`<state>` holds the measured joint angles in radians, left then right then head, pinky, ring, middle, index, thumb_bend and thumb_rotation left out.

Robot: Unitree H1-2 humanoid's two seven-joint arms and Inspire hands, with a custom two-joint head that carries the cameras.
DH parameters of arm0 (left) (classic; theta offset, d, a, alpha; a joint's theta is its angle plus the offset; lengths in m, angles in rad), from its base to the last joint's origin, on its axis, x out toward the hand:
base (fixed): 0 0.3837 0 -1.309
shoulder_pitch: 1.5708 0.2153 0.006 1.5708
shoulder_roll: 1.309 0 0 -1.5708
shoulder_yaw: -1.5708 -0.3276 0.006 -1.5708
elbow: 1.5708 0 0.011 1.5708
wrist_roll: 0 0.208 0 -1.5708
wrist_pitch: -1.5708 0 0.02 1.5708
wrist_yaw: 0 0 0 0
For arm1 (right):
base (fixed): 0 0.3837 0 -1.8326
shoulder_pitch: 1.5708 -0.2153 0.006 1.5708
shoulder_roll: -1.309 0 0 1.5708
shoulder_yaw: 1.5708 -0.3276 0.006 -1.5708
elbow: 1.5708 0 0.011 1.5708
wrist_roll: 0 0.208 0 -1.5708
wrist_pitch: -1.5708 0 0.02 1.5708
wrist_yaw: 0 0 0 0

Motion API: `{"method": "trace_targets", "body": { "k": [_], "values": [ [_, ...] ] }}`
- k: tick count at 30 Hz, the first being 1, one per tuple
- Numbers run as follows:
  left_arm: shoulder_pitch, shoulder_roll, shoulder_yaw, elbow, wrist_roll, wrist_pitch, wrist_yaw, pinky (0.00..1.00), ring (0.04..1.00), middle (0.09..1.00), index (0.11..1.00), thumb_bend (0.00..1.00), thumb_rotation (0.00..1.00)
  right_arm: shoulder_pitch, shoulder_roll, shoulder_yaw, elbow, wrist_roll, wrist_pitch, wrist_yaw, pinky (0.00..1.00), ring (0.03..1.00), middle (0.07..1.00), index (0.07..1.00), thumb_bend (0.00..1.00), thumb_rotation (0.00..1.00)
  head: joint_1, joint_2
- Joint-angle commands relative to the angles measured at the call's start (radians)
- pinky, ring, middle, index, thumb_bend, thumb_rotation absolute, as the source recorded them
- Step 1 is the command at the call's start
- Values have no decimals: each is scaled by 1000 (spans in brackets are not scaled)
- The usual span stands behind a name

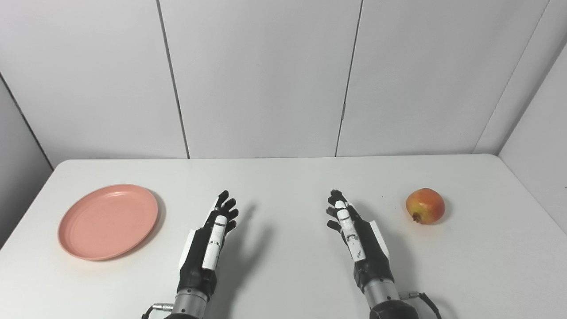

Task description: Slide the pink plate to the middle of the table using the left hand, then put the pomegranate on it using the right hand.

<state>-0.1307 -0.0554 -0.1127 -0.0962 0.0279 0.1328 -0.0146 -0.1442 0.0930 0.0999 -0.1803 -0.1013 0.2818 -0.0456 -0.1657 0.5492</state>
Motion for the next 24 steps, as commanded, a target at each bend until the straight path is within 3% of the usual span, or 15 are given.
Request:
{"method": "trace_targets", "body": {
  "k": [1, 24],
  "values": [
    [-26, -15, -7, -34, 6, -20, -1, 921, 920, 944, 934, 467, 1000, -16, 4, 0, -16, 10, -38, 8, 859, 895, 911, 906, 271, 1000, 0, 2],
    [-27, -16, -6, -31, 5, -25, -1, 922, 918, 942, 932, 462, 1000, -16, 3, -1, -15, 21, -40, 11, 860, 896, 910, 903, 260, 1000, 9, 0]
  ]
}}
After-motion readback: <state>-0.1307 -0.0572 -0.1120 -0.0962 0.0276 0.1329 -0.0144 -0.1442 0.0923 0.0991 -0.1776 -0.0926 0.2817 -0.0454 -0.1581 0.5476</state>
